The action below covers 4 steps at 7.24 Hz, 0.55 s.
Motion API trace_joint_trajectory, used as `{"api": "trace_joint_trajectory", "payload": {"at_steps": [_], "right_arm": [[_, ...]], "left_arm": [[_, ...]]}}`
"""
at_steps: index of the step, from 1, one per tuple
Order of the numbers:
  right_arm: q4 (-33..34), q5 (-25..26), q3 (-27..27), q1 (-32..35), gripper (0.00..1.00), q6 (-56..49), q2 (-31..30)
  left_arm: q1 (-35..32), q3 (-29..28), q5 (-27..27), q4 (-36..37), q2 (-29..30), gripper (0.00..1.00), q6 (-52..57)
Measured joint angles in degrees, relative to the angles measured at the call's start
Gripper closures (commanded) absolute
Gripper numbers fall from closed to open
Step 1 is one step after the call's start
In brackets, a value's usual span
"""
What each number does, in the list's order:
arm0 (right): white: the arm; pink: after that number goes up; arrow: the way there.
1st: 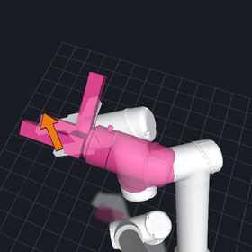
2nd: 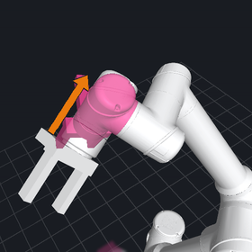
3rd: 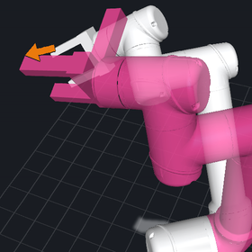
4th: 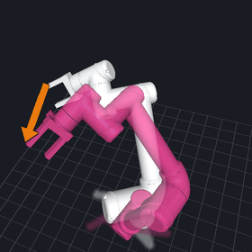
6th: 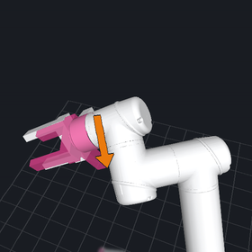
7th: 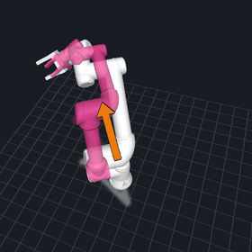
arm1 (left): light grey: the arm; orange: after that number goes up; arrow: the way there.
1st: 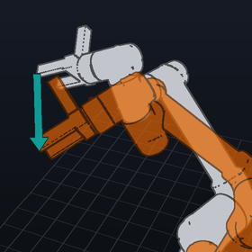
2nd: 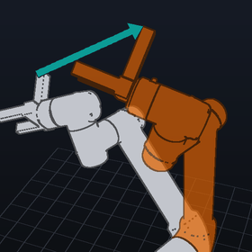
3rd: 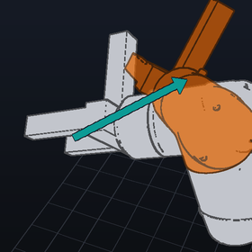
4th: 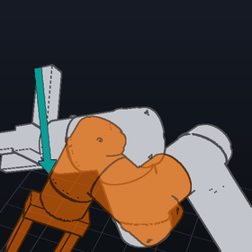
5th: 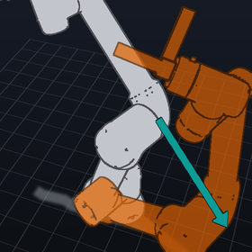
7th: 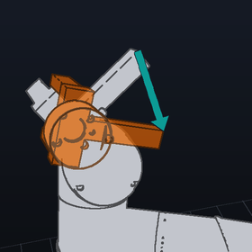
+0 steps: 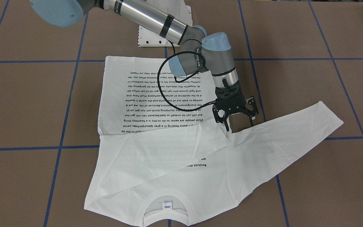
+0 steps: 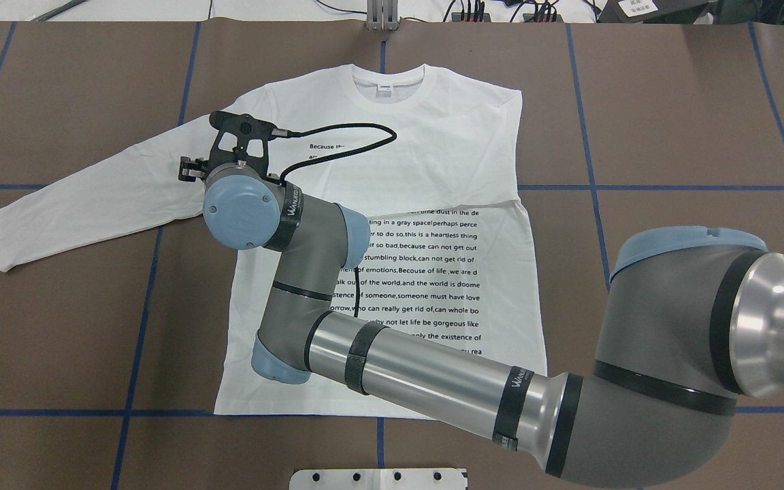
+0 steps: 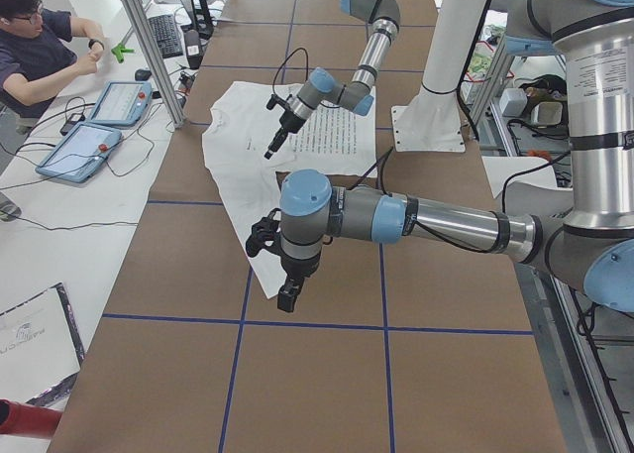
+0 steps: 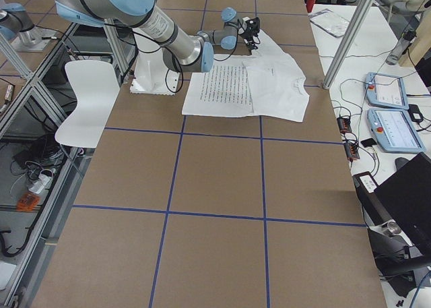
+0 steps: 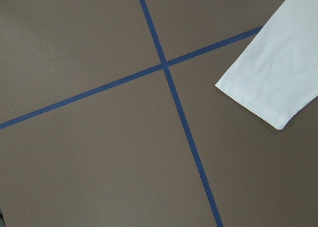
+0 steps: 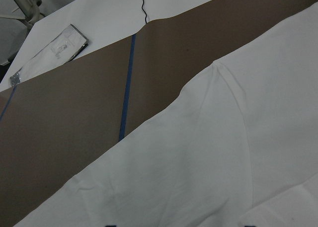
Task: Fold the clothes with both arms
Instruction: 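Carry the sleeve across the shirt front toward the other sleeve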
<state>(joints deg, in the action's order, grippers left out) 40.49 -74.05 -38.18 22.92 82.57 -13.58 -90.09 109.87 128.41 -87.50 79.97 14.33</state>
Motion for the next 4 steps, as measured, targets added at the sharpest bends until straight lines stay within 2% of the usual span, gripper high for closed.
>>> {"api": "trace_joint_trajectory", "payload": {"at_steps": [1,2,4], "right_arm": [[1.9,-1.2,-0.6,0.7,0.02,0.5,0.1],[7.9,-4.6,-3.1,2.6,0.01,0.0,-0.3],[26.1,-15.4,-14.9,8.3,0.01,-6.2,-4.5]], "left_arm": [[0.0,0.0,0.1,0.0,0.1,0.0,0.0],[0.0,0.0,0.2,0.0,0.5,0.0,-0.1],[0.1,-0.6,0.4,-2.1,2.4,0.0,-0.1]]}}
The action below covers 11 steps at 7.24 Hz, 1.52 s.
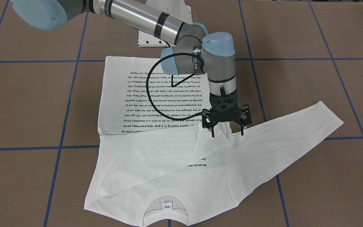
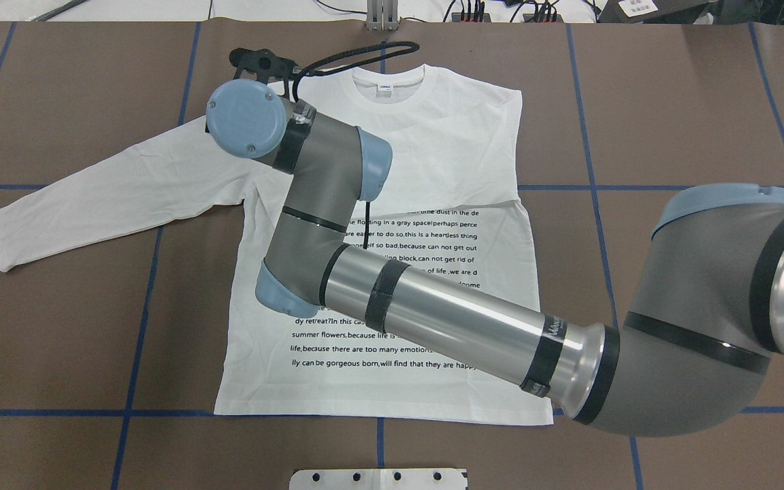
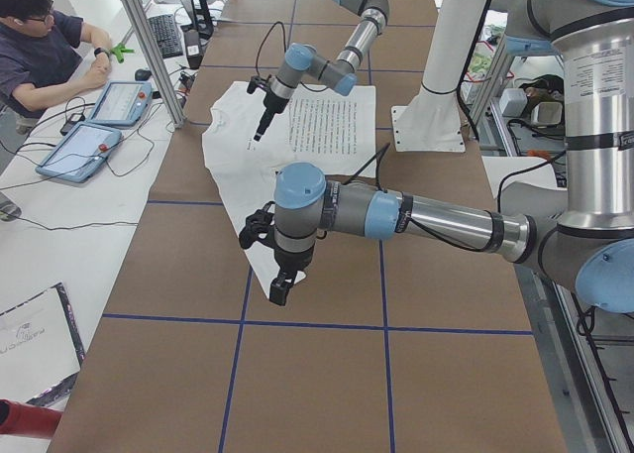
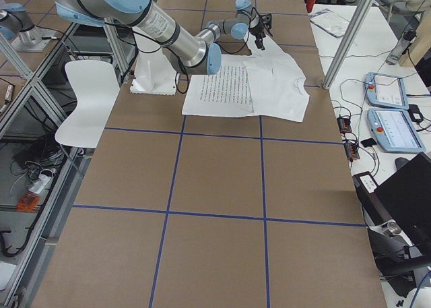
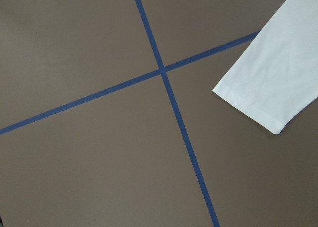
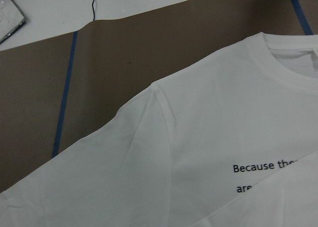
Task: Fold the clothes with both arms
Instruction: 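Release the sleeve and raise the right gripper away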
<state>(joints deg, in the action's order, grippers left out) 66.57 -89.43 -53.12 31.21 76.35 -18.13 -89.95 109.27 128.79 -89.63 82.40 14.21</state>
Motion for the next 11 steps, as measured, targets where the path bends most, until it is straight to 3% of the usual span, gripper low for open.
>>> {"api": "trace_joint_trajectory", "payload": {"at_steps": [3,5,8,10,11], "right_arm": [[24.4,-16.8,-21.2,10.2,0.0,-16.0,-13.6],[33.2,-23.2,-35.7,18.2,0.0,-29.6,-26.6],[34.7,-34.7,-42.0,33.6,0.0,-54.6,-43.1],[34.5,-37.4,-42.6,40.9,0.0,-69.1,-51.9],[33.7,-38.9,-42.6,43.6,0.0,-72.8,-55.1]], "left_arm": [[0.3,-7.4,0.8,-9.9,5.4,0.0,0.0],[0.6,-12.7,3.4,-14.5,8.0,0.0,-2.3],[7.9,-15.0,4.4,-22.3,7.6,0.0,-15.9],[12.7,-16.9,3.8,-29.1,5.3,0.0,-24.9],[15.4,-18.8,2.3,-36.6,3.5,0.01,-31.4]]}}
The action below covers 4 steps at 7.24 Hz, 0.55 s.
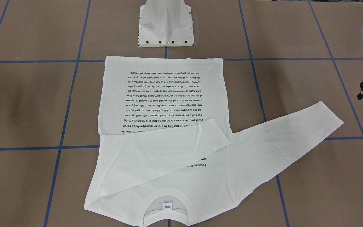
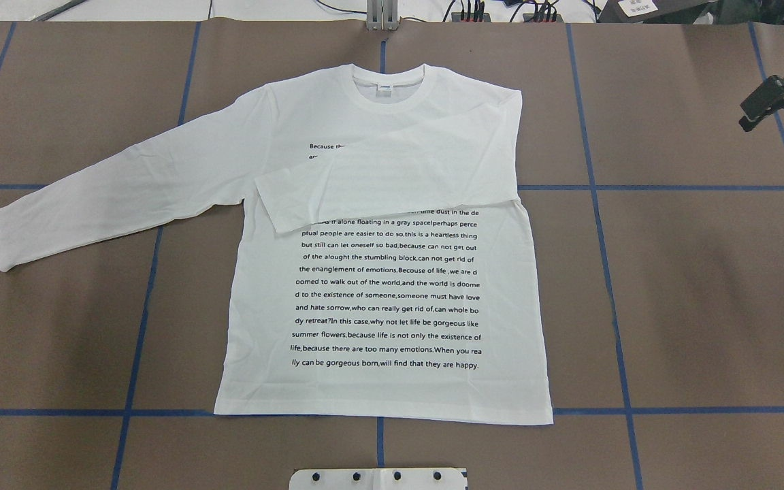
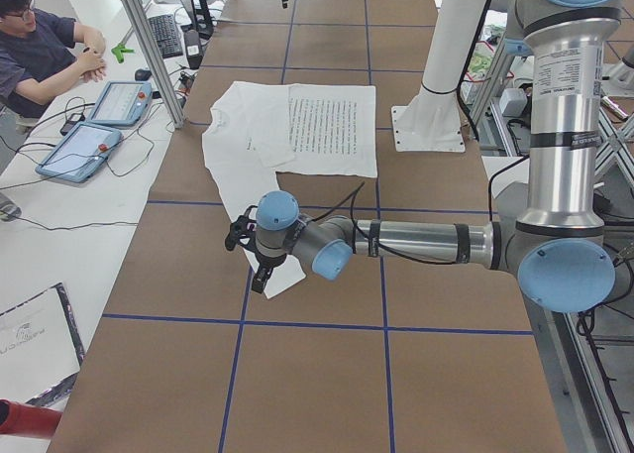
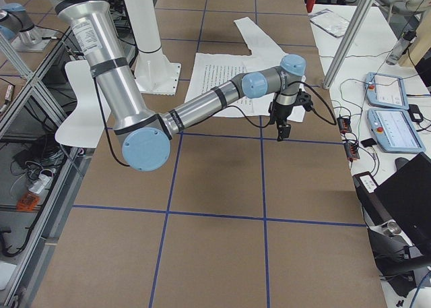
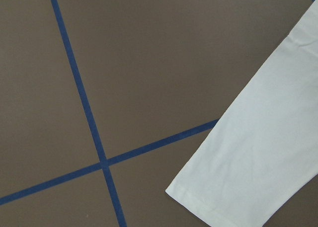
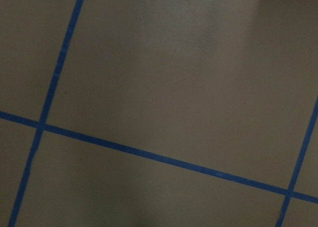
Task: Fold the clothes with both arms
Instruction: 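Release the sleeve and raise the right gripper away, then lower the left gripper onto the other sleeve cuff and grasp it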
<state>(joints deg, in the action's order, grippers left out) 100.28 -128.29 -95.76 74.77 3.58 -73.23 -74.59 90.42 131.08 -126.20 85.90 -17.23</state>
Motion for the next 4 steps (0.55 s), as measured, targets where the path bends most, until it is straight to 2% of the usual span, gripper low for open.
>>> {"api": "trace_joint_trajectory", "payload": {"at_steps": [2,4], "right_arm": [[-1.5,-1.1,0.0,2.2,0.0,-1.8,-2.7],[-1.8,-1.2,0.0,2.7,0.0,-1.8,-4.0]], "left_arm": [[5.6,-6.4,-3.6,-15.9,-1.7,0.05,-12.8],[9.6,-9.1,-4.6,-23.1,-1.8,0.05,-21.5]]}}
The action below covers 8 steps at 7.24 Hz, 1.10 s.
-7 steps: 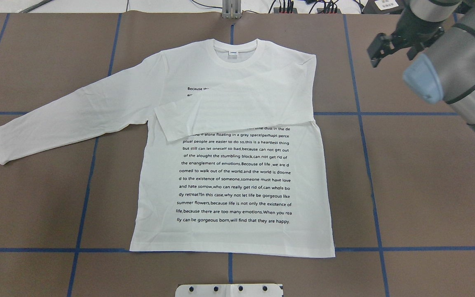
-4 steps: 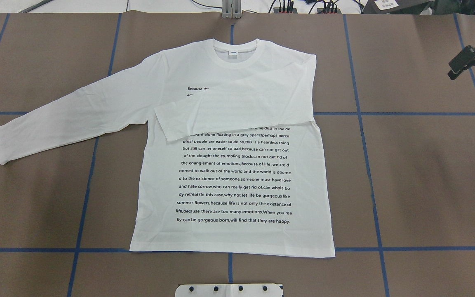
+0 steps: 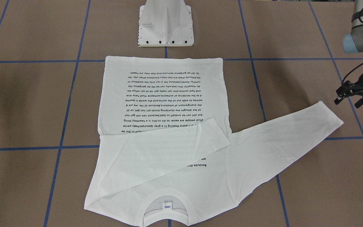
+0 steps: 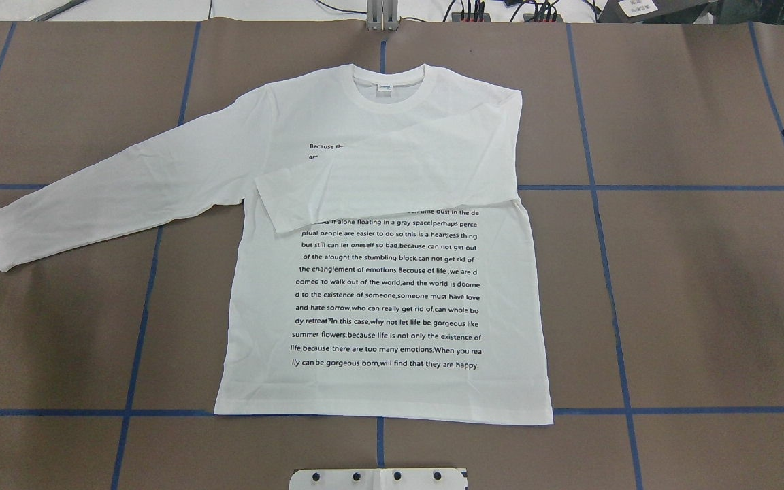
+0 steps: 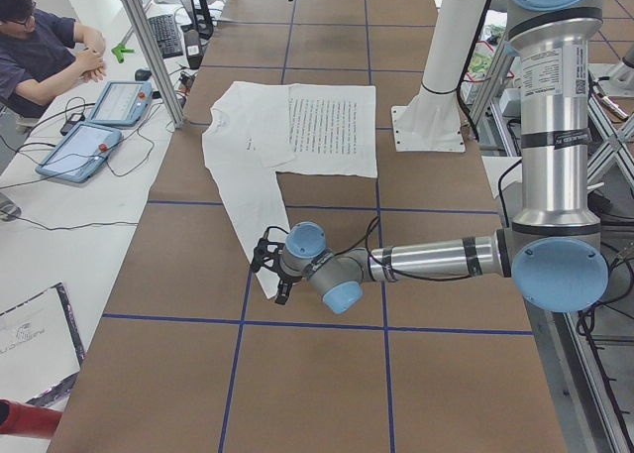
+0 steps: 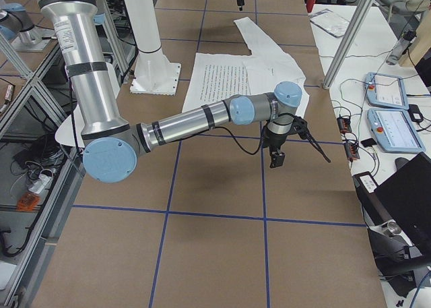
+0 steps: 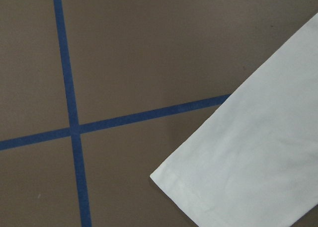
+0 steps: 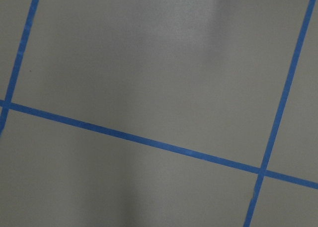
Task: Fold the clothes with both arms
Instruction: 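Lower the left gripper onto the other sleeve cuff and grasp it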
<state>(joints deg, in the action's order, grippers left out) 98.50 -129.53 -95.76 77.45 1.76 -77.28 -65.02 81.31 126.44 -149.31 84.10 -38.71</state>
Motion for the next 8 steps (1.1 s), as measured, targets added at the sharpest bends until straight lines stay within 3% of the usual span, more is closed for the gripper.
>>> {"api": "trace_joint_trajectory", "payload": {"at_steps": [2,8], "right_arm": [[-0.2,-0.1,-0.2,0.8,0.0,0.0,-2.1],[-0.2,-1.0,-0.4,1.4,0.0,-0.1,-2.8]], "left_arm": [[2.8,-0.3,-0.9,-1.9,0.0,0.05,-2.9],[8.5,0.1,-6.2,-2.3,0.6,0.23,-4.6]]}}
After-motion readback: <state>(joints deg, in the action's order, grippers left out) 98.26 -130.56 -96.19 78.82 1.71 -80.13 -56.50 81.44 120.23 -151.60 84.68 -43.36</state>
